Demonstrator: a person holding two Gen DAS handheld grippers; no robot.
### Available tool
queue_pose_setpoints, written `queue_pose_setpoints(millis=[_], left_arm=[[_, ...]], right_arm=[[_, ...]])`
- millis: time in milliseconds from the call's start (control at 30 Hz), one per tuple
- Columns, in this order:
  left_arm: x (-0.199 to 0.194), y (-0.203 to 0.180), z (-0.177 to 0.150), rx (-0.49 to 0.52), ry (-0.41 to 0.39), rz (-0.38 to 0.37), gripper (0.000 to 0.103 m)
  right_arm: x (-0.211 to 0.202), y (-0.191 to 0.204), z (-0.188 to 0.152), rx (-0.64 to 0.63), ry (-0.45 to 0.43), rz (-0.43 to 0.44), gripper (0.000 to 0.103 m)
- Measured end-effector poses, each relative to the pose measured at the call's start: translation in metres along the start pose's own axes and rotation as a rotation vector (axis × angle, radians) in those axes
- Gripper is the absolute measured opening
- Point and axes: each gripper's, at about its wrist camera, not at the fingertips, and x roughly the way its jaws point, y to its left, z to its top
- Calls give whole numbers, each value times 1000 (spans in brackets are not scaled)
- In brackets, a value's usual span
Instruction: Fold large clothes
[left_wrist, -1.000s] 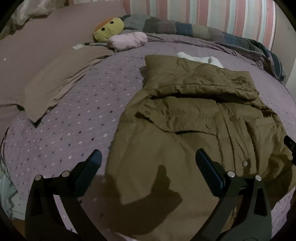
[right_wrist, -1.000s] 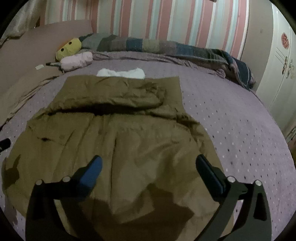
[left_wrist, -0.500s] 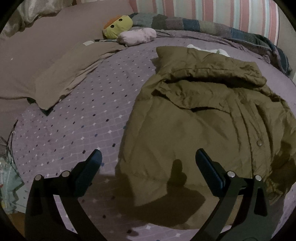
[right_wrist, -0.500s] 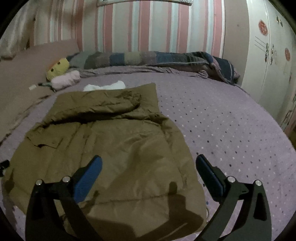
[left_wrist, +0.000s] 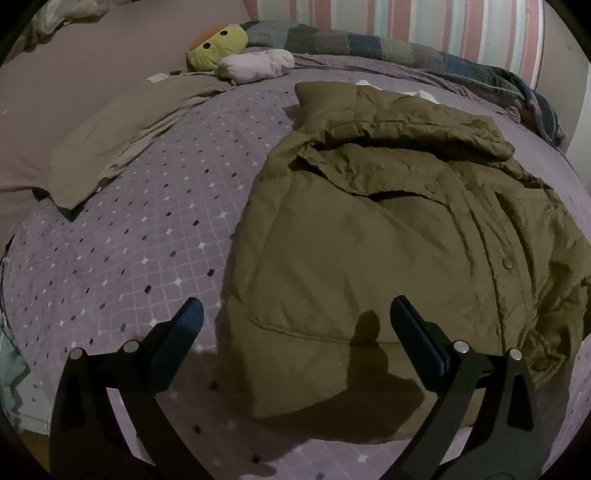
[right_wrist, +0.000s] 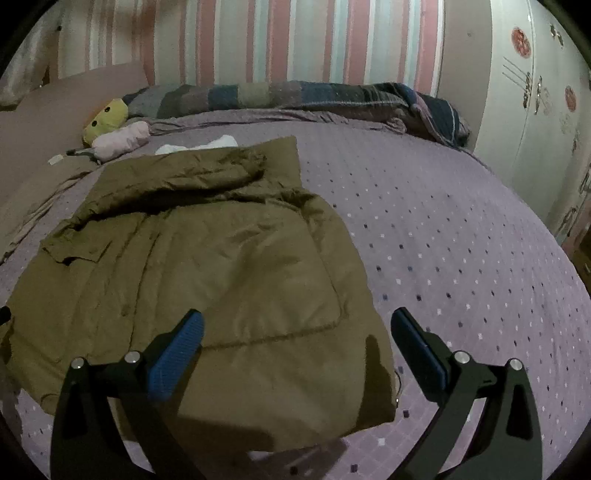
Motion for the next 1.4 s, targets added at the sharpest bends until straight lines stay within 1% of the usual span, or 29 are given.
queue_pose_setpoints(millis=[100,167,233,267,400,567,700,800,867,967,1033,1167,1233,1300,1400], left_arm=[[10,3,-1,-1,18,-15,98],[16,2,-2,7,27,-10,96],[24,1,-3,13,43,-37,92],[26,1,-4,13,48,-47,91],[33,-3,-7,38,50,-44,91],[44,-2,-15,55,61,-26,94],[53,7,-20,25,87,-64,94],[64,14,-22,-16,131,-114,94],[68,16,-23,-31,148,-132,94],[67,14,-25,-9,146,-133,93],[64,10,-26,16,141,-145,84],[62,3,-26,46,143,-144,77],[61,3,-26,45,150,-158,71],[58,1,-26,71,149,-154,68],[58,-2,-25,102,148,-139,67]], right_arm=[[3,2,-1,-12,1,-7,101],[4,6,-1,-32,-2,-16,101],[6,9,-1,-51,0,-18,101],[6,10,0,-58,1,-16,101],[10,12,-1,-89,2,-25,101],[16,7,-3,-58,11,-9,101],[18,5,-6,-47,12,-3,101],[19,2,-7,-44,14,-1,101],[18,-1,-9,-35,16,0,101],[17,-7,-13,-17,17,-3,101],[18,-11,-15,3,20,-3,101],[19,-20,-18,42,26,7,101],[20,-23,-19,53,30,10,101],[22,-27,-18,59,33,9,101],[24,-31,-14,60,33,2,101]])
